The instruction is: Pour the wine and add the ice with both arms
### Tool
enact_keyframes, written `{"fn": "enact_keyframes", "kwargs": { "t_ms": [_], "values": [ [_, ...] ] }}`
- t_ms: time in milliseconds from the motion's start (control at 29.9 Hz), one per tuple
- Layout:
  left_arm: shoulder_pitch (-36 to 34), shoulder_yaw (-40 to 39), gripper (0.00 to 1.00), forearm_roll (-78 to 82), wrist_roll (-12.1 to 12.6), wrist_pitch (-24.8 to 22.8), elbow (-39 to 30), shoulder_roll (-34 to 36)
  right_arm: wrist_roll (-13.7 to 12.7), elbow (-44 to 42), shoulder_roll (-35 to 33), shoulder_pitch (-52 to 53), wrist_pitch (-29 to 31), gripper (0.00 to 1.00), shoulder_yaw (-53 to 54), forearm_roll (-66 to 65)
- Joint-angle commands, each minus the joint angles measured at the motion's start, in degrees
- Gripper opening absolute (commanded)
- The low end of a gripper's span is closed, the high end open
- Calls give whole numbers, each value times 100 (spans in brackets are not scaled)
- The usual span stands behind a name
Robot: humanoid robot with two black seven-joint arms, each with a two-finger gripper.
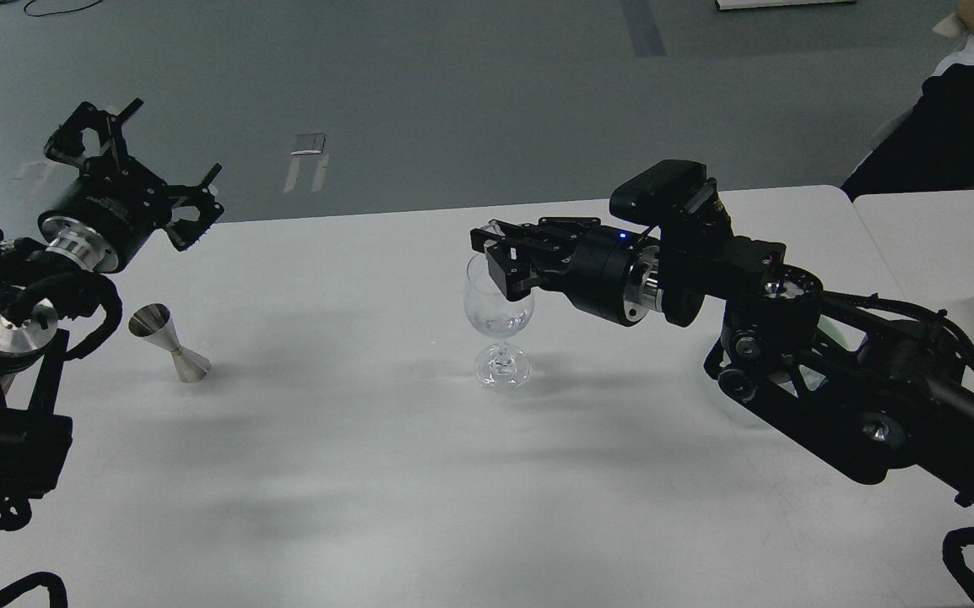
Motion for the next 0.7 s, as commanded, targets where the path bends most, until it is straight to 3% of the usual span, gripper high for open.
{"fn": "enact_keyframes", "kwargs": {
  "t_ms": [0,668],
  "values": [
    [35,2,98,-1,8,-73,1,1,-38,-6,7,-35,5,5,-15,6],
    [79,2,98,-1,-1,-135,1,36,-38,-190,51,-9,-3,6,-129,-3]
  ]
}}
